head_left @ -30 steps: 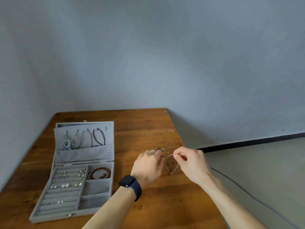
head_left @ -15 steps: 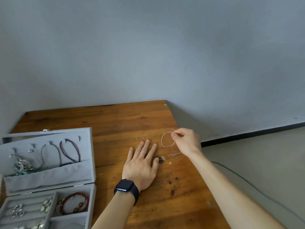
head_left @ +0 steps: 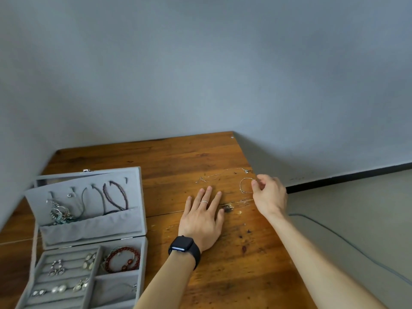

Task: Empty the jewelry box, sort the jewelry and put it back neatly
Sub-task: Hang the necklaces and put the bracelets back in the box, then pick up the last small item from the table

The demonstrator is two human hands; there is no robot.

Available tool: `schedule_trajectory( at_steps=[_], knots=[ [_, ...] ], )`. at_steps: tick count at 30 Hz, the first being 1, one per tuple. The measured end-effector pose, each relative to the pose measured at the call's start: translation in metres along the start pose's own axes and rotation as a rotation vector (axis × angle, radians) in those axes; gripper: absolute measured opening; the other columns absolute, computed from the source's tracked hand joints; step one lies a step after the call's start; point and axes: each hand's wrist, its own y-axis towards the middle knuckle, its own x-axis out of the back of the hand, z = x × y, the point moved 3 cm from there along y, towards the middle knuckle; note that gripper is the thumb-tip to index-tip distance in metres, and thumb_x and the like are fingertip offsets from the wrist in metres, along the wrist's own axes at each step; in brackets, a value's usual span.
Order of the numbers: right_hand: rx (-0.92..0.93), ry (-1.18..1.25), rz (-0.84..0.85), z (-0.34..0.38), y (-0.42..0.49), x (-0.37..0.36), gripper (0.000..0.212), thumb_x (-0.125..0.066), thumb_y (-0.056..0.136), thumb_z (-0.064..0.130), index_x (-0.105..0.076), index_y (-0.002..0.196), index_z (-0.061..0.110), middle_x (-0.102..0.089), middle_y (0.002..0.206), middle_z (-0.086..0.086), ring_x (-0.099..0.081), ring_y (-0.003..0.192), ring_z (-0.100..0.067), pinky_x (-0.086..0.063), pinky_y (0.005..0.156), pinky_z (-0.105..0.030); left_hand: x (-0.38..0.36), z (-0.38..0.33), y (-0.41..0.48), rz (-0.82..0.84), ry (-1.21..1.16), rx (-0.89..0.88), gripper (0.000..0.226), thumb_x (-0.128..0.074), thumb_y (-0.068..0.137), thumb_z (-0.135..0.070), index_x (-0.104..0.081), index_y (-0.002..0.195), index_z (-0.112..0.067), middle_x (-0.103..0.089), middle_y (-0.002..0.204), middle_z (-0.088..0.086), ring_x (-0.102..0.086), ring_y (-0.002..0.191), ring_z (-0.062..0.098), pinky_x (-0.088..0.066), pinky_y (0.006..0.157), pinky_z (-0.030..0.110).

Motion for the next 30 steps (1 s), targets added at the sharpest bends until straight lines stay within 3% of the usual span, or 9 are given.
schedule_trajectory(
  at_steps=[4, 8, 14, 23, 27, 30],
  knots=[
    [0.062, -0.010, 0.039, 0.005, -0.042, 0.019, 0.025, -0.059, 0.097, 0.026, -0.066, 0.121, 0.020, -0.065, 0.120, -0.005, -0.059, 0.115, -0.026, -0.047, 0.095, -0.035, 0.001, 0.001, -0.032, 0.051, -0.003, -0.032, 0.058, -0.009, 0.103, -0.056, 0.001, 0.158, -0.038, 0.008, 0.166, -0.010, 0.014, 0.152, 0.014, 0.006, 0.124, 0.043],
    [0.213, -0.032, 0.124, 0.012, -0.112, 0.038, 0.024, -0.060, 0.096, 0.029, -0.066, 0.120, 0.027, -0.062, 0.124, 0.005, -0.054, 0.120, -0.018, -0.042, 0.094, -0.028, 0.016, -0.002, -0.080, 0.067, 0.007, -0.058, 0.058, -0.018, 0.104, -0.054, -0.006, 0.158, -0.038, -0.004, 0.167, -0.007, 0.003, 0.154, 0.016, 0.000, 0.125, 0.044],
    [0.490, -0.048, 0.173, 0.021, -0.232, 0.058, 0.025, -0.061, 0.095, 0.029, -0.069, 0.119, 0.029, -0.063, 0.122, 0.015, -0.051, 0.116, -0.005, -0.036, 0.094, -0.015, 0.055, 0.008, -0.180, -0.129, 0.019, -0.052, 0.056, -0.025, 0.102, -0.052, -0.026, 0.154, -0.033, -0.029, 0.162, -0.003, -0.015, 0.152, 0.019, -0.012, 0.123, 0.044],
    [0.611, 0.020, 0.285, 0.035, -0.353, 0.038, 0.024, -0.063, 0.095, 0.026, -0.071, 0.118, 0.027, -0.066, 0.120, 0.014, -0.052, 0.116, -0.004, -0.043, 0.095, -0.021, 0.066, 0.075, -0.337, -0.310, 0.002, 0.147, 0.045, -0.054, 0.097, -0.037, -0.053, 0.140, -0.025, -0.052, 0.145, -0.001, -0.038, 0.142, 0.019, -0.034, 0.116, 0.045],
    [0.617, 0.077, 0.326, 0.053, -0.377, 0.026, 0.025, -0.064, 0.094, 0.028, -0.071, 0.118, 0.027, -0.066, 0.119, 0.013, -0.050, 0.113, -0.004, -0.042, 0.094, -0.021, 0.049, 0.107, -0.380, -0.305, -0.063, 0.271, 0.046, -0.050, 0.100, -0.038, -0.048, 0.144, -0.024, -0.047, 0.150, 0.000, -0.033, 0.145, 0.019, -0.029, 0.119, 0.043],
    [0.598, 0.106, 0.368, 0.069, -0.385, 0.016, 0.026, -0.062, 0.095, 0.031, -0.069, 0.120, 0.027, -0.065, 0.119, 0.014, -0.050, 0.111, -0.005, -0.043, 0.093, -0.021, 0.036, 0.122, -0.386, -0.281, -0.096, 0.330, 0.052, -0.039, 0.103, -0.042, -0.035, 0.153, -0.026, -0.033, 0.160, -0.001, -0.021, 0.150, 0.016, -0.014, 0.122, 0.041]
  ],
)
